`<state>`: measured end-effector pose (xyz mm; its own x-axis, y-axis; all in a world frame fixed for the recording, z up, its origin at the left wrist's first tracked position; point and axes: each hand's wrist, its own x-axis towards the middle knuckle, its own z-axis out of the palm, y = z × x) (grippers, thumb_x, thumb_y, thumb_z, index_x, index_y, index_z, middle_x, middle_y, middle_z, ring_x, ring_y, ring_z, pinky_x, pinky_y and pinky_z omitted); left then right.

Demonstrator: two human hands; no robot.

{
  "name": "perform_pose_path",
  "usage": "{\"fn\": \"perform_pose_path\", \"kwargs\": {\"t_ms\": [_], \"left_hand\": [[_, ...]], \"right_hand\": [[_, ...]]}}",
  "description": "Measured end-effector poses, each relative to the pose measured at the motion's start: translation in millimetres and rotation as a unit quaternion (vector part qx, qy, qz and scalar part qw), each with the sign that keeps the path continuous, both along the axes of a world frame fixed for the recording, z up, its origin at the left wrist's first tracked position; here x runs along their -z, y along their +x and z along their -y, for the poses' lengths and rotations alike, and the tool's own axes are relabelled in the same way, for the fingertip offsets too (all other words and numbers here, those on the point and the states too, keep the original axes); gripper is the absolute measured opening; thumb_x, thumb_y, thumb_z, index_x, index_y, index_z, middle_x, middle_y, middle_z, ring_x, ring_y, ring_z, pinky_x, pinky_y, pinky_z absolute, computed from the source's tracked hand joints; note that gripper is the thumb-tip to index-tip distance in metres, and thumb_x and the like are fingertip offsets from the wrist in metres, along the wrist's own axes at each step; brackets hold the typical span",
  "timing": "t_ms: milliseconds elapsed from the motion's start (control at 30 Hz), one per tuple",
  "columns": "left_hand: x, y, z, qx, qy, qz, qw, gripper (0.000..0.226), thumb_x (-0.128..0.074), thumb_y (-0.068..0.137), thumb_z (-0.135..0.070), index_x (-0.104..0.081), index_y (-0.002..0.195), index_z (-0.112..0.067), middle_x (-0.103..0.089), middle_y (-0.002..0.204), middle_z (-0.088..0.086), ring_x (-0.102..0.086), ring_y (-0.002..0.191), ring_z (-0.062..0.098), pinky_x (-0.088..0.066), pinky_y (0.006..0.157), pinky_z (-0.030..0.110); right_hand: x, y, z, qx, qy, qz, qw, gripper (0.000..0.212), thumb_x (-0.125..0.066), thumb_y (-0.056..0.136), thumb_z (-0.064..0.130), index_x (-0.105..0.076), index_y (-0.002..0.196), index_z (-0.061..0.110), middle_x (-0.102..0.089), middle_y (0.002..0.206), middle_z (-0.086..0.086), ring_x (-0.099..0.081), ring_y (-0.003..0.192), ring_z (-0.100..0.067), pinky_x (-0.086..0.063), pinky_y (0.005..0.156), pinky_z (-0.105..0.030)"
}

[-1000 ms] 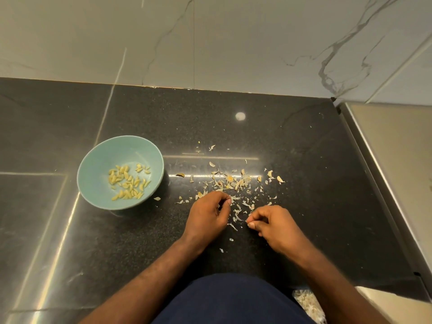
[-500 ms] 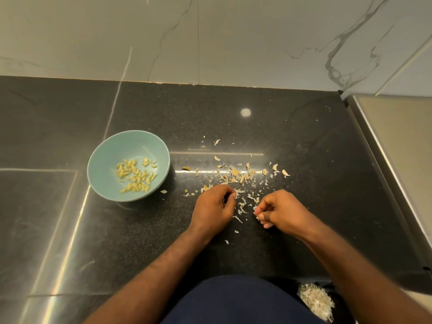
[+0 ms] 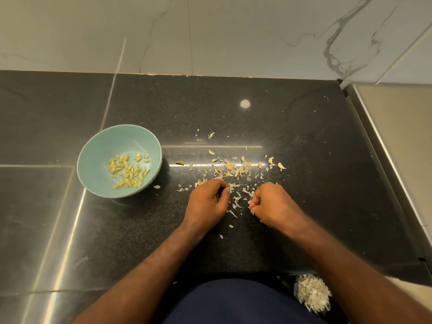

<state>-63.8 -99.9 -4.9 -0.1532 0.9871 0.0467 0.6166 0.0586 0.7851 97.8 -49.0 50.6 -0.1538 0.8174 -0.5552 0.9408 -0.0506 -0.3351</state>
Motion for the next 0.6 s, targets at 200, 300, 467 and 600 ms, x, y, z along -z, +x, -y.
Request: {"fn": "perform_pose_path", "kwargs": {"t_ms": [200, 300, 467, 600], "left_hand": [[-1, 1, 1, 0.002, -0.003, -0.010, 1.000, 0.010, -0.061, 0.096, -0.023, -0.068, 0.093, -0.017, -0.063, 0.076, -0.008, -0.056, 0.068, 0.007, -0.049, 0.062, 0.028], [-1, 2, 0, 0.000, -0.004, -0.023, 1.000, 0.019, -0.055, 0.099, -0.028, -0.065, 0.088, -0.016, -0.059, 0.072, -0.005, -0.054, 0.065, 0.010, -0.048, 0.060, 0.032], [-7, 7, 3, 0.003, 0.005, -0.074, 0.997, 0.012, -0.058, 0.099, -0.025, -0.064, 0.094, -0.016, -0.060, 0.082, -0.005, -0.052, 0.068, 0.011, -0.049, 0.064, 0.032], [-32, 20, 14, -0.041, 0.054, -0.043, 0.997, 0.012, -0.065, 0.093, -0.012, -0.068, 0.104, -0.016, -0.063, 0.097, -0.006, -0.057, 0.073, 0.007, -0.048, 0.066, 0.022]], "right_hand": [[2, -3, 2, -0.025, 0.013, 0.027, 0.999, 0.012, -0.066, 0.089, 0.006, -0.076, 0.086, 0.012, -0.073, 0.093, -0.006, -0.068, 0.090, -0.020, -0.058, 0.086, -0.039], [3, -2, 4, -0.046, 0.035, 0.020, 0.998, 0.014, -0.064, 0.089, 0.004, -0.075, 0.085, 0.012, -0.072, 0.091, -0.007, -0.067, 0.089, -0.021, -0.058, 0.085, -0.040], [4, 20, -1, 0.000, -0.040, -0.116, 0.992, 0.013, -0.066, 0.091, 0.003, -0.073, 0.083, 0.010, -0.071, 0.077, -0.004, -0.068, 0.070, -0.015, -0.060, 0.070, -0.029], [-12, 40, 9, 0.219, -0.106, -0.411, 0.878, 0.008, -0.063, 0.093, -0.001, -0.069, 0.096, 0.002, -0.069, 0.086, -0.014, -0.068, 0.073, -0.017, -0.059, 0.068, -0.028]]}}
